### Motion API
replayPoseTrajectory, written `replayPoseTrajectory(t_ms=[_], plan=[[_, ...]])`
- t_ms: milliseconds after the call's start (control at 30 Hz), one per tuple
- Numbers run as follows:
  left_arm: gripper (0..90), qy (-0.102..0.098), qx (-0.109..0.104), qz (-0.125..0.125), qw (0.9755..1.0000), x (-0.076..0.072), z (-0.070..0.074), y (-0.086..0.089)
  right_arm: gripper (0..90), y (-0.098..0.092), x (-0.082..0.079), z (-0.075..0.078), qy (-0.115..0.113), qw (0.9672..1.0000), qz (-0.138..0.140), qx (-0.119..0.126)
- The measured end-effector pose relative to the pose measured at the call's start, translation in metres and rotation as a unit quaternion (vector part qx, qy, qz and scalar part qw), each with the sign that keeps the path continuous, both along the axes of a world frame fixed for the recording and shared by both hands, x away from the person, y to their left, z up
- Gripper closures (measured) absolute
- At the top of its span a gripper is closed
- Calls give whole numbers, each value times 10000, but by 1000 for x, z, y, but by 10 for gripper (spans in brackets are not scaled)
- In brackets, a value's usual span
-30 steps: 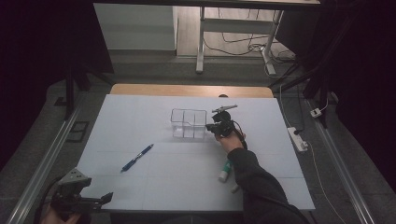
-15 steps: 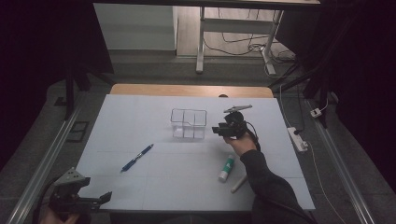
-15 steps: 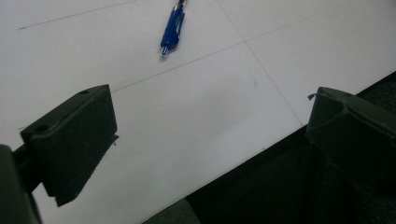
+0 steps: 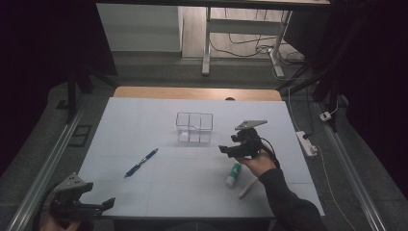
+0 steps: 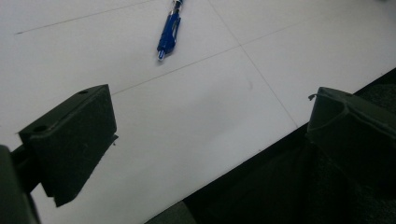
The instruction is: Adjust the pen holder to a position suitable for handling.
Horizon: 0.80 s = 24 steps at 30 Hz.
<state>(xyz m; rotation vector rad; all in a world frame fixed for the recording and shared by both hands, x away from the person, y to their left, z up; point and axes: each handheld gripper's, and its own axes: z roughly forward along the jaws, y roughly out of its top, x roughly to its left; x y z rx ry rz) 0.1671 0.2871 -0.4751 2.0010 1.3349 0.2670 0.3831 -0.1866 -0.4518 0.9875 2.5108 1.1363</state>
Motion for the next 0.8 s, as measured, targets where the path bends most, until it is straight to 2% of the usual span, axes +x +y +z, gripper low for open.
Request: replayPoseTrajectory(t_ms=[67,200,233,300,367,400,433,567,633,767,800], plan=[[18,-30,-27,-6,10000,0,0,0,220,-3,-8,1,23,10000,4,7],[21,-245,-17,3,9997,-3,2,0,129,-16,-31,6,69,10000,6,53],[21,-238,-28,3,9997,-2,2,0,129,-16,-31,6,69,10000,6,53],[21,-232,-37,12,9997,-2,2,1,72,-24,-45,8,29,10000,-45,84],[20,-215,-37,28,9998,-2,2,1,57,-27,-50,8,17,9999,-62,85],[20,-212,-29,34,9998,-2,2,1,36,-32,-59,8,-35,9999,-138,62],[20,-201,-24,39,9998,-2,2,0,36,-32,-59,8,-35,9999,-138,62],[19,-209,53,10,9998,-2,1,-1,0,-43,-76,6,-170,9994,-314,0],[24,-274,87,-14,9996,-2,2,-1,0,-50,-83,5,-206,9989,-411,26],[35,-301,20,-22,9995,-2,2,0,0,-65,-99,5,-256,9978,-615,18],[36,-282,-10,-20,9996,-2,2,1,0,-72,-108,4,-220,9973,-697,48]])
